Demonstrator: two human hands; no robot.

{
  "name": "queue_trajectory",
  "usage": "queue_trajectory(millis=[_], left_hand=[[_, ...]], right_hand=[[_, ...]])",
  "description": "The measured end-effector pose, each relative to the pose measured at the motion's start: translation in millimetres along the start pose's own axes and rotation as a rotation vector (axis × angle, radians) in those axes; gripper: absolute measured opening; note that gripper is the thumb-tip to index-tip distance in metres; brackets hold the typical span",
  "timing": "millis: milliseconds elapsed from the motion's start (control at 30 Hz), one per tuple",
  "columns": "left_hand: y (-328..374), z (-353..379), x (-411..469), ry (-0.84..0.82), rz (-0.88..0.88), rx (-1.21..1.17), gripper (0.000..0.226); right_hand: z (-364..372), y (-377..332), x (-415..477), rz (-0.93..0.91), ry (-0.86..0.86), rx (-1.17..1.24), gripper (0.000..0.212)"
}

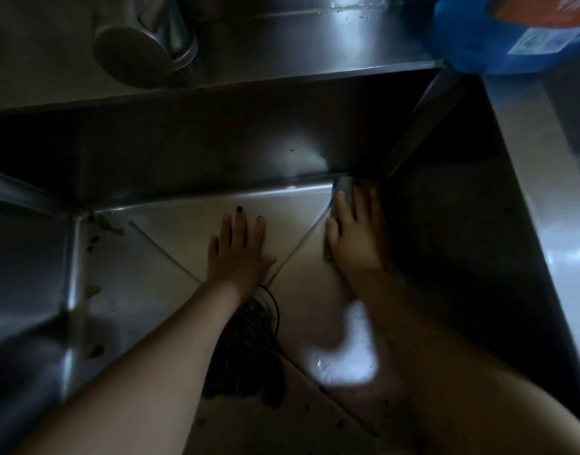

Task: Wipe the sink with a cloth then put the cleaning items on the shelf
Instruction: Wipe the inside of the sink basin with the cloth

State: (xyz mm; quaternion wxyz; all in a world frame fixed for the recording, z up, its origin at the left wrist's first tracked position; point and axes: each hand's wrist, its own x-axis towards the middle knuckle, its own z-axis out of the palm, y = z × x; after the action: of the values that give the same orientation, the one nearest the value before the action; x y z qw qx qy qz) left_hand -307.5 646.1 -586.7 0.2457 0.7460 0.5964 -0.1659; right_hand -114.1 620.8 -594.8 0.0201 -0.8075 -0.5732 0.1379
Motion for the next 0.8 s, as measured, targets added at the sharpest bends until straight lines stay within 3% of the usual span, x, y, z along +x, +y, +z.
queue_trajectory(millis=[167,367,533,800], left_hand=[[-2,2,1,0.013,0.003,-0.010,0.069],[-3,4,2,0.024,0.005,-0.029,0.069],[-2,3,2,0.027,0.000,-0.019,0.069],[-5,7,4,0.038,0.011,-0.031,0.069]], right_hand=[[0,4,-2,-0.008,0.014,0.010,0.053],[4,9,-68,0.053,-0.055,-0.009,0.054],[10,12,-110,0.103,-0.012,0.039,0.052],[19,6,-65,0.084,0.021,0.012,0.054]])
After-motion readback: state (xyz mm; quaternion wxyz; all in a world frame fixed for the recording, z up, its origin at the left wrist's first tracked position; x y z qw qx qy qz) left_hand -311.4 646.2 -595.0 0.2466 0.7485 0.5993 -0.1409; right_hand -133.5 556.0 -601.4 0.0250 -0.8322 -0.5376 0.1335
